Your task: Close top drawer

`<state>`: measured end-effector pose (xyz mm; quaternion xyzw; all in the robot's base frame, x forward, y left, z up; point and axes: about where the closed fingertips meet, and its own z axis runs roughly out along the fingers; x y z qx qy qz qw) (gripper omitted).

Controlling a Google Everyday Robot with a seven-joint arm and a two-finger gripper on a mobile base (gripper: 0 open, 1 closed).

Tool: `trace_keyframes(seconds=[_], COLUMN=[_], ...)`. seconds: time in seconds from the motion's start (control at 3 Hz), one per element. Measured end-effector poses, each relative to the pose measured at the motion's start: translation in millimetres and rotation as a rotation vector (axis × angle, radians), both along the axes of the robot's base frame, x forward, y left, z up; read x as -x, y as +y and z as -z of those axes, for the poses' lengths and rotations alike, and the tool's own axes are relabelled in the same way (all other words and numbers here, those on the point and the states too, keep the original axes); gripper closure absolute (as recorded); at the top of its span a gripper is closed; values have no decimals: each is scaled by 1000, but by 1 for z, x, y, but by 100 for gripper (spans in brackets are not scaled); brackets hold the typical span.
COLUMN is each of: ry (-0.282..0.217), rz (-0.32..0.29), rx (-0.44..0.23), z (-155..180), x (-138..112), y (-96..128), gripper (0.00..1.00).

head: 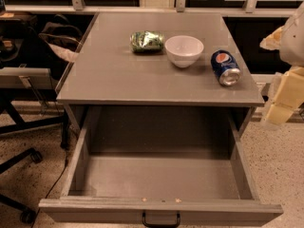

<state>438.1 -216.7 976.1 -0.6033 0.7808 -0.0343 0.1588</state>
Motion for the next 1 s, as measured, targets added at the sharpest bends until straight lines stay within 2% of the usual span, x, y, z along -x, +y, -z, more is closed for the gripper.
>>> trace_keyframes(seconds=[0.33,0.67,1.0], ry=[0,-15,5], rz=[0,-22,-113], rx=[0,-46,-187], z=[0,2,15], x=[0,6,32], y=[0,2,6], gripper=[0,0,0])
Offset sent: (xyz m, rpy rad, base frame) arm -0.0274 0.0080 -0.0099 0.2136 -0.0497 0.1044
